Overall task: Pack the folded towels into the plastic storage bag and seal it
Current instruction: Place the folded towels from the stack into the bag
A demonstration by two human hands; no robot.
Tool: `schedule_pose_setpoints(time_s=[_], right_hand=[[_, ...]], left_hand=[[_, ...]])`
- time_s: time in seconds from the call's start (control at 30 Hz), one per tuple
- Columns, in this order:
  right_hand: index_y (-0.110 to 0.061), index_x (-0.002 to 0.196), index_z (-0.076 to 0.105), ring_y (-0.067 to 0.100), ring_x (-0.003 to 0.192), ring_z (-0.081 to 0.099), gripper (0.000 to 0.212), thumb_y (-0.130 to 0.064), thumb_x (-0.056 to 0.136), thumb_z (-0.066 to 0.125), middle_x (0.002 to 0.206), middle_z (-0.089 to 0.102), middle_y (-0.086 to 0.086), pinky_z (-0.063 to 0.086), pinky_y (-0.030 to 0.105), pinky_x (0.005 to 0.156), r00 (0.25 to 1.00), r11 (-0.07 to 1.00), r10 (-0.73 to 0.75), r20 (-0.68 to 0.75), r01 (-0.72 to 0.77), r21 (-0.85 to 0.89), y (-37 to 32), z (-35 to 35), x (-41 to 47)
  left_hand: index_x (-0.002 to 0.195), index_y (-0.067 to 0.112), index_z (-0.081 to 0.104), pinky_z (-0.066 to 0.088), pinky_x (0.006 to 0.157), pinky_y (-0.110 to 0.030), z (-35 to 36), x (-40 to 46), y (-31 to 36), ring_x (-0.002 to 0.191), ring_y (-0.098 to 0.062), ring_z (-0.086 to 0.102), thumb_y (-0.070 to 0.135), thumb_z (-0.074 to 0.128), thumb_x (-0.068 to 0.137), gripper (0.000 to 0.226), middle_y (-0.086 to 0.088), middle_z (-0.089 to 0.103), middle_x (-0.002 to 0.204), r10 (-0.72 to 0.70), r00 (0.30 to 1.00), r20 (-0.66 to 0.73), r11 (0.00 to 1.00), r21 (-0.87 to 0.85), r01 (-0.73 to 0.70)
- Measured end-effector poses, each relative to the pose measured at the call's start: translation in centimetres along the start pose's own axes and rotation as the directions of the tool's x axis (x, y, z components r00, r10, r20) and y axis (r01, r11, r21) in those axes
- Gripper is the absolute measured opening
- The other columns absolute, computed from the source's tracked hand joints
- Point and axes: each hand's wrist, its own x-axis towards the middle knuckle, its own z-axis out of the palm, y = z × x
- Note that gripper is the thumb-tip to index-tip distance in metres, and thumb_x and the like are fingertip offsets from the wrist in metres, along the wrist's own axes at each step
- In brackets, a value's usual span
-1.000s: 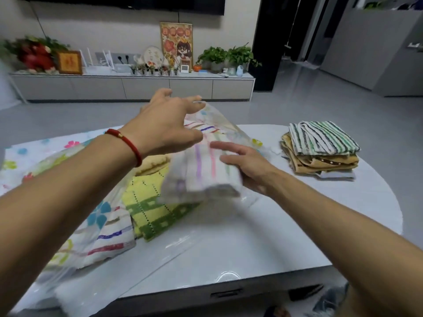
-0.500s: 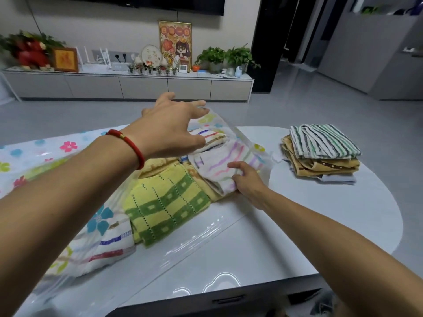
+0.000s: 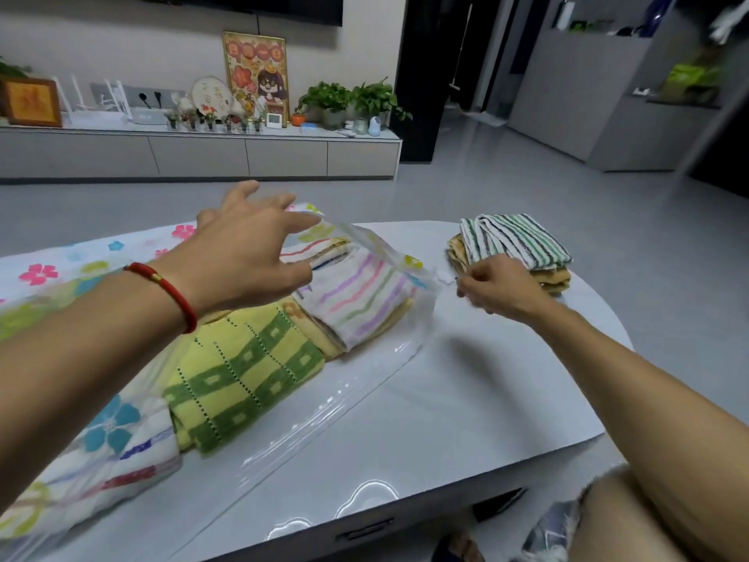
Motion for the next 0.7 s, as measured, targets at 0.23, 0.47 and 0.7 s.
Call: schedule_pose_setpoints(time_s=[0.23, 0.47, 0.7], right_hand=[[-0.008, 0.101, 0.075, 0.046, 0.105, 0.061, 0.024, -0.01, 0.099, 0.051, 0.11, 0.069, 0.025, 0.053, 0.05, 0.091, 0.875, 0.927, 0.171, -0.452, -0.298, -0.226, 7.8, -1.8, 7.3], [-0.006, 0.131, 0.055, 0.045, 0.127, 0.05, 0.031, -0.01, 0.101, 0.054, 0.133, 0.059, 0.027, 0.039, 0.048, 0.105, 0.794, 0.774, 0.529, -0.301, -0.596, -0.214, 11.0, -2.2, 12.8], [-0.007, 0.145, 0.043, 0.046, 0.139, 0.042, 0.064, -0.035, 0.095, 0.072, 0.145, 0.053, 0.024, 0.03, 0.056, 0.113, 0.799, 0.788, 0.561, -0.216, -0.596, -0.154, 12.7, -4.2, 14.0]], left_hand=[[0.146, 0.039, 0.039, 0.026, 0.111, -0.066, 0.9, 0.7, 0.3, 0.148, -0.034, 0.008, 0.042, 0.061, 0.083, 0.067, -0.002, 0.026, 0.162, -0.015, 1.0, -0.024, 0.999, -0.028, 0.014], [0.148, 0.041, 0.033, 0.028, 0.111, -0.065, 1.8, 1.7, -0.5, 0.149, -0.03, 0.009, 0.053, 0.058, 0.081, 0.072, 0.001, 0.026, 0.161, -0.012, 0.999, -0.045, 0.999, -0.038, 0.01], [0.148, 0.045, 0.028, 0.027, 0.112, -0.065, 2.3, 2.1, -0.9, 0.149, -0.029, 0.008, 0.057, 0.053, 0.078, 0.075, 0.004, 0.024, 0.162, -0.018, 0.999, -0.036, 1.0, -0.018, 0.017]])
